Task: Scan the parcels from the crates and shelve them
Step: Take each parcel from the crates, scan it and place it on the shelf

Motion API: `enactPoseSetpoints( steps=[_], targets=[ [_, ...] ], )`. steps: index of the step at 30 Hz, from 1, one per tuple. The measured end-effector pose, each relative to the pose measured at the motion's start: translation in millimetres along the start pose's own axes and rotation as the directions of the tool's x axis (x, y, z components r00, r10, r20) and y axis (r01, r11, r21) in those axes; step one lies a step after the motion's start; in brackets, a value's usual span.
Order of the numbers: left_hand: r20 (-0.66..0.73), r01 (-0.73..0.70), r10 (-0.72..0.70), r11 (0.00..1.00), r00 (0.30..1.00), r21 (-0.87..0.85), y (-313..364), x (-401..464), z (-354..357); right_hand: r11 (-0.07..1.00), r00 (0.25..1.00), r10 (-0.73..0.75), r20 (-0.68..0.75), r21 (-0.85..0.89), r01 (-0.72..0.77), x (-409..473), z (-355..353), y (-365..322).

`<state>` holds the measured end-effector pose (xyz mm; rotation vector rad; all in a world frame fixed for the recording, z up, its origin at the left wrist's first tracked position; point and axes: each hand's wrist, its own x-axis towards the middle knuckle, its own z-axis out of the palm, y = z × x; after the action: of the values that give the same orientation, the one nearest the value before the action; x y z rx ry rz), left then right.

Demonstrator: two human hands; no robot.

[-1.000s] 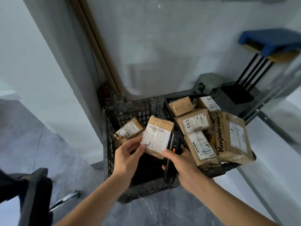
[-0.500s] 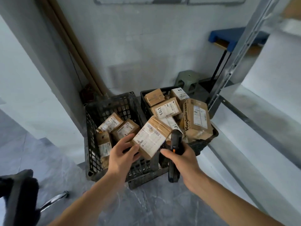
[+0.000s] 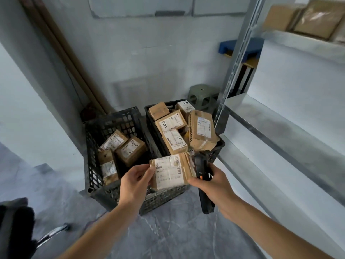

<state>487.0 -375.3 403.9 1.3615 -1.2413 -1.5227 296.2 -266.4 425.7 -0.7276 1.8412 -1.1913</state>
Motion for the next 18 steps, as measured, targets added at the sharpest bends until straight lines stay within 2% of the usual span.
enactPoseSetpoints(
  steps=[3,7,12,18],
  targets=[
    [0.060,-0.005,0.003,1.000,0.998,0.026,-5.8,-13.3,6.4,0.999,0.999,0.034,-0.003,-0.026,-0.034,-13.9,-5.6,13.5],
    [0.185,0.056,-0.054,0.998,0.981,-0.005,-14.6,-31.8,11.7,0.997,0.996,0.076,-0.049,-0.002,-0.076,-33.1,-10.0,29.8],
    [0.150,0.004,-0.012,0.998,0.989,0.057,-30.2,-49.8,13.3,0.994,0.992,0.108,-0.059,0.013,-0.108,-62.5,-17.0,44.5],
    [0.232,-0.011,0.002,0.999,0.973,0.037,-32.5,-73.2,25.7,0.990,0.983,0.143,-0.117,0.023,-0.142,-100.1,-31.3,56.7]
  ],
)
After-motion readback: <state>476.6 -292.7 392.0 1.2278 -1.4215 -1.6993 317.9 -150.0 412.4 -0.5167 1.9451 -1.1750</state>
